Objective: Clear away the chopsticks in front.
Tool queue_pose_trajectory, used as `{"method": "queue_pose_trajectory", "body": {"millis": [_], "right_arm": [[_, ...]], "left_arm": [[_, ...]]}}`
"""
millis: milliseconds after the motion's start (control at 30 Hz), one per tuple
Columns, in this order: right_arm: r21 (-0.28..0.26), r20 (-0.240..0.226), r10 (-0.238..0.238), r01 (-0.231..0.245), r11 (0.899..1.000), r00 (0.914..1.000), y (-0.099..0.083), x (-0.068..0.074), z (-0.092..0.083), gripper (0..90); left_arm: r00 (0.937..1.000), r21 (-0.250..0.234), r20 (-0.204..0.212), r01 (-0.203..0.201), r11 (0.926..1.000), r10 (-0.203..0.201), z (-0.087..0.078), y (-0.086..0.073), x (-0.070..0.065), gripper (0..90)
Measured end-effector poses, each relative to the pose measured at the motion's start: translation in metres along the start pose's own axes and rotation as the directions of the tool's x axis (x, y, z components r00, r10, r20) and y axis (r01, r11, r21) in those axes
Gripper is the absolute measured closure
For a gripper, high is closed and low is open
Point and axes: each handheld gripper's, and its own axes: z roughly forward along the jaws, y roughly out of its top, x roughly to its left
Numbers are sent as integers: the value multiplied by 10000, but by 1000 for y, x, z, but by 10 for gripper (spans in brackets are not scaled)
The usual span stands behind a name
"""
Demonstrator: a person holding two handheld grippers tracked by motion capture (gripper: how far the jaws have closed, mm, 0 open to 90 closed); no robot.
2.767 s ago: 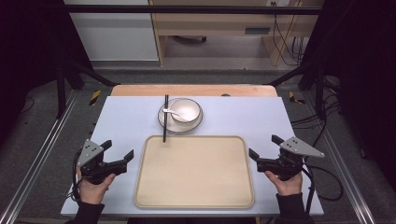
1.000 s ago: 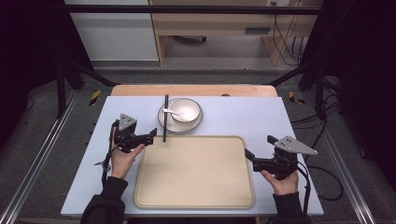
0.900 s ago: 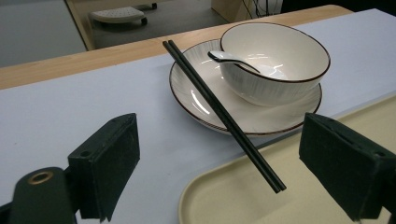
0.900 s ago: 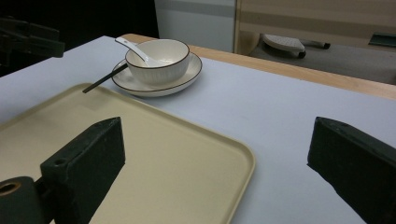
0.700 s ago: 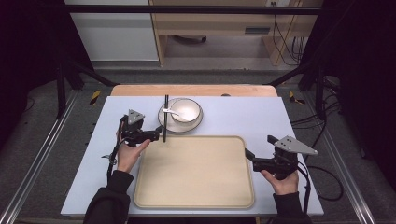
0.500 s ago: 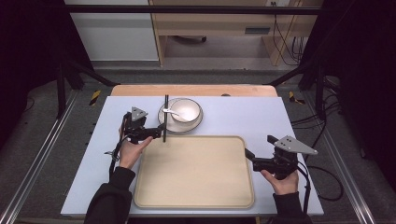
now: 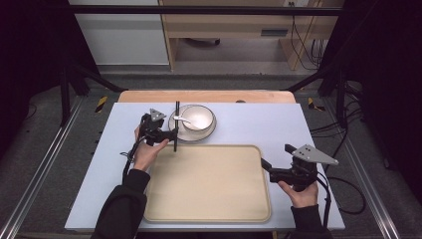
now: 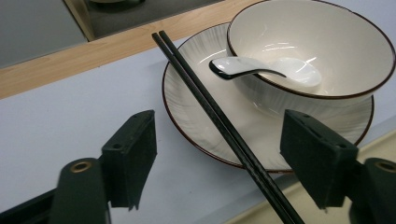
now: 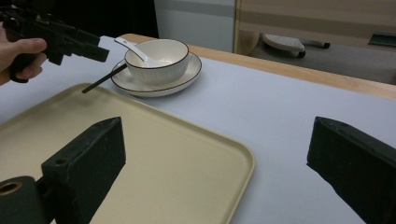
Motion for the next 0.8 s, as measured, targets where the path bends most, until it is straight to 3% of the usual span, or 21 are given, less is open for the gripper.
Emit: {"method": "queue_pose_trajectory", "body": {"millis": [200, 433, 700, 800], "right_arm": [[-58, -20, -17, 17, 10000, 10000, 1, 0, -1, 45], [31, -7, -39, 39, 10000, 10000, 0, 1, 1, 45], [92, -27, -32, 33, 10000, 10000, -1, 1, 2, 45], [79, -41, -19, 20, 10000, 10000, 0, 1, 2, 45]], "left_arm": [[10000, 136, 6, -80, 9999, 80, 8, 1, 1, 393], [9997, 414, 44, 247, 9988, -249, 23, -4, 6, 517], [9989, 454, 320, 338, 9984, -352, 28, -6, 5, 616], [9975, 457, 380, 577, 9973, -594, 30, -6, 5, 656]]}}
